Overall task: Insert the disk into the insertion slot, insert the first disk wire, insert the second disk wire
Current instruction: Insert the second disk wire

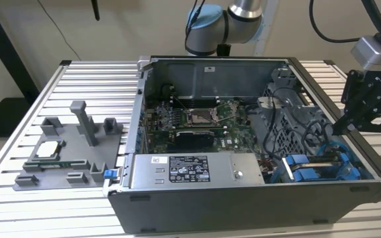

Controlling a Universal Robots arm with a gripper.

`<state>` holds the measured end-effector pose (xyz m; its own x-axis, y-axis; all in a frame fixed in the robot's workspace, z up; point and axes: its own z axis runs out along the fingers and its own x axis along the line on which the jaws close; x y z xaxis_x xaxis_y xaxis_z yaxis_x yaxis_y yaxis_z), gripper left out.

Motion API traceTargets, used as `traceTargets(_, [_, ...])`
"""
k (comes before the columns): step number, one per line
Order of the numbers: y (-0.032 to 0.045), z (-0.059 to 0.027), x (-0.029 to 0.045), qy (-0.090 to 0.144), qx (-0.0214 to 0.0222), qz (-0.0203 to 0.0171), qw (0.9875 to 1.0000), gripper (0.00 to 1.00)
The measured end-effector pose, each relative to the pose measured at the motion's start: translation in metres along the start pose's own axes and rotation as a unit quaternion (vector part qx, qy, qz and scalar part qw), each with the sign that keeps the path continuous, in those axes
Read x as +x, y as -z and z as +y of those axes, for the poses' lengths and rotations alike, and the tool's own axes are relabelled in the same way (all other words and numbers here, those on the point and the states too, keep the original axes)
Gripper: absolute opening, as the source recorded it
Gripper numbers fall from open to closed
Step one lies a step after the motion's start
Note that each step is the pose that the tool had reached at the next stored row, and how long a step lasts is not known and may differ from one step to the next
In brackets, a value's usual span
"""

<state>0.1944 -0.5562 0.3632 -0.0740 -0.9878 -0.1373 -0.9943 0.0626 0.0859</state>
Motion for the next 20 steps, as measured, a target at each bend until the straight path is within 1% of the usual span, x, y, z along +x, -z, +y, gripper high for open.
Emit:
traceTargets(11, [0.0001, 0.0001, 0.0000, 0.000, 0.0000, -0.0001, 1.0000, 0.00])
traceTargets(13, [0.0027, 0.0007, -0.0003, 0.000, 0.0000, -0.0001, 1.0000, 0.00])
traceTargets(16, [0.0090, 0.0024, -0.0012, 0.000, 0.0000, 0.0000, 1.0000, 0.00])
traceTargets(20, [0.0132, 0.0061, -0.0015, 0.000, 0.0000, 0.0000, 1.0000, 0.00])
